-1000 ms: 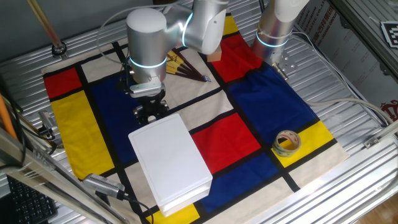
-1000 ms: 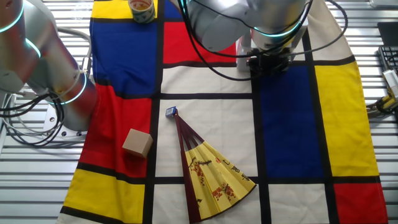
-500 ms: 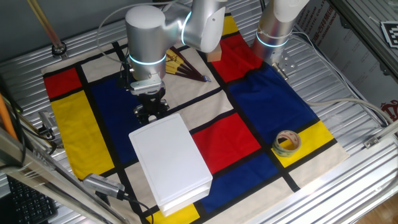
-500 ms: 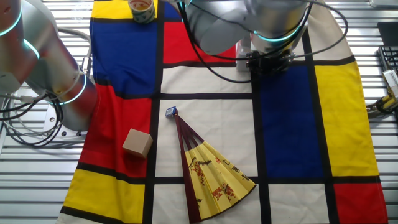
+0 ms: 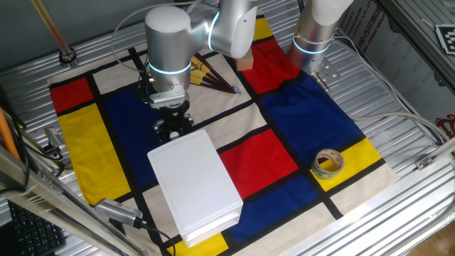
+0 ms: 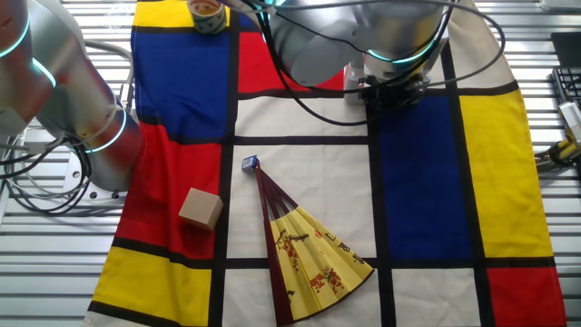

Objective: Grasp the handle and close the drawer

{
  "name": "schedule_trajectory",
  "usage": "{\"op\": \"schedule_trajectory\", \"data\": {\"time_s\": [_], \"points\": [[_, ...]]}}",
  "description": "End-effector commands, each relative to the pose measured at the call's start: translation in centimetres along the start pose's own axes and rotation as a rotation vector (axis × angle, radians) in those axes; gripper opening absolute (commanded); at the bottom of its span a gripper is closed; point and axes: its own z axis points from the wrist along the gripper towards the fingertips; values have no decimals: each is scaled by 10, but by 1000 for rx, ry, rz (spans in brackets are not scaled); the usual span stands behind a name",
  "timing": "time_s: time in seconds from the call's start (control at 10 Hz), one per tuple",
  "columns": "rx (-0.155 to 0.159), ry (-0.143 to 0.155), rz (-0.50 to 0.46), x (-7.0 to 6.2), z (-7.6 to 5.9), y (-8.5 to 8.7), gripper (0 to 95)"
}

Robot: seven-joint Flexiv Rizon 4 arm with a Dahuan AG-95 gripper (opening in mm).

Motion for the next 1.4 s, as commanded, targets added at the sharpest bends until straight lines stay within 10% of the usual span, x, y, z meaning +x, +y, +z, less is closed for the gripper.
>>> {"op": "schedule_trajectory", "data": {"time_s": [0.1,1.4], "points": [[-10,3,1,0,0,0,0],[-46,-15,28,1,1,1,0]]}}
